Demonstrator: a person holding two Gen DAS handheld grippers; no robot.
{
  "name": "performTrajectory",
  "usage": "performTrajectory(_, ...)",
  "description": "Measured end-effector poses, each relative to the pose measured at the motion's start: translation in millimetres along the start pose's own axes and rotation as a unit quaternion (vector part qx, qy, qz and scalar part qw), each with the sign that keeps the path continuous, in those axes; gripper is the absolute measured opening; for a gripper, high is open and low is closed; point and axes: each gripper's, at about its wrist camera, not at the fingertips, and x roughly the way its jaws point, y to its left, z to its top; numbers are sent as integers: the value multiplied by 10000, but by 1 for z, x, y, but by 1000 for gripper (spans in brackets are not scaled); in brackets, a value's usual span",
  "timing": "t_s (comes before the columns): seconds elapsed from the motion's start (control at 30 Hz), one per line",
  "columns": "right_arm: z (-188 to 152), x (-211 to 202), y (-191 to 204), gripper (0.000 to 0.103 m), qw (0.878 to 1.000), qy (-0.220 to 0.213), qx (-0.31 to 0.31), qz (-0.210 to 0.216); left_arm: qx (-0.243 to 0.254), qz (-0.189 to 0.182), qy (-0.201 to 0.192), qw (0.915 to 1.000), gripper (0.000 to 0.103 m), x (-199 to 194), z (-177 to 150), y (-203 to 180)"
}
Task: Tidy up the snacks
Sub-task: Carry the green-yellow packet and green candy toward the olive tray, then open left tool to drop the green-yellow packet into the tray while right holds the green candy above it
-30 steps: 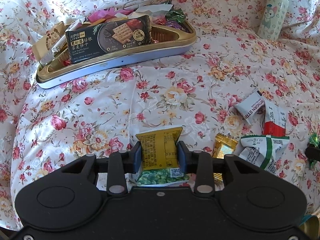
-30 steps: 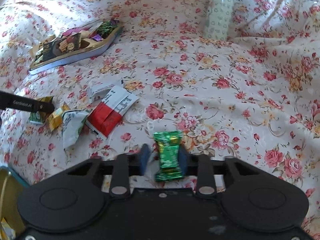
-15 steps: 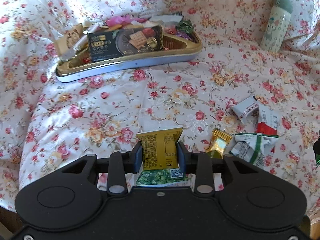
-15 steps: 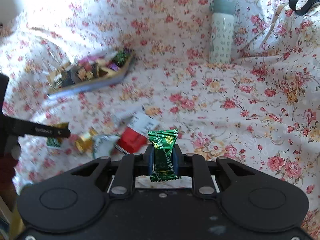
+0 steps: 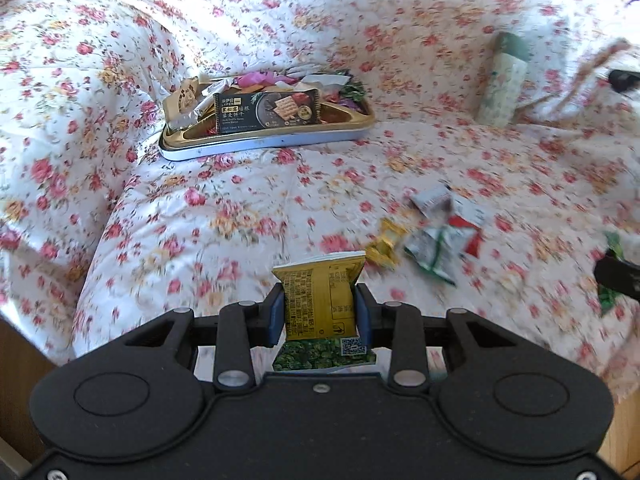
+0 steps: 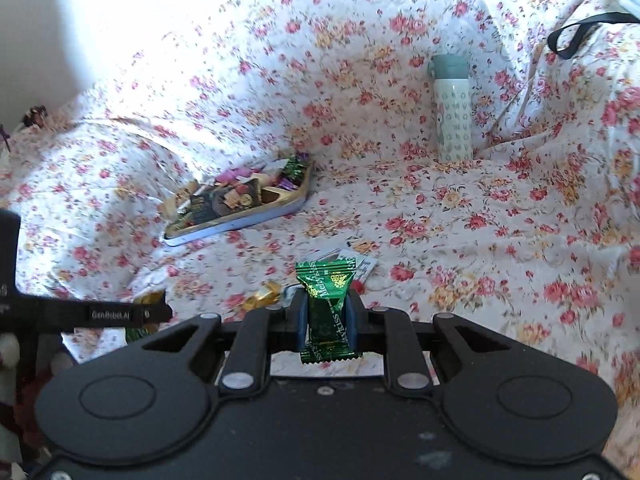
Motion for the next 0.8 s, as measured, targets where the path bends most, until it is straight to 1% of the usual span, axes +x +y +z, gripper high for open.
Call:
performTrajectory(0.2, -26, -33, 12, 21, 9999, -111, -41, 13, 97, 0, -162, 9998, 44, -33, -38, -14)
performTrajectory(0.37, -51, -61, 18, 21, 9998, -196, 17, 99, -76, -70, -185, 9998, 44, -53, -63, -17)
performTrajectory(0.47, -63, -75, 20, 21, 9996, -262, 68, 57, -137, 20, -261, 9996, 44, -61, -75, -18)
performTrajectory(0.57, -75, -84, 22, 21, 9996, -266, 74, -36, -149, 240, -293, 9992, 44, -62, -82, -19)
performTrajectory(0.67, -84, -81, 21, 21, 9996, -184, 58, -190, -128, 421, -255, 9987, 44, -54, -86, -21)
performTrajectory(0.8, -98, -70, 17, 21, 9993, 83, 107, -357, -253, 484, -131, 9984, 45, -42, -91, -18)
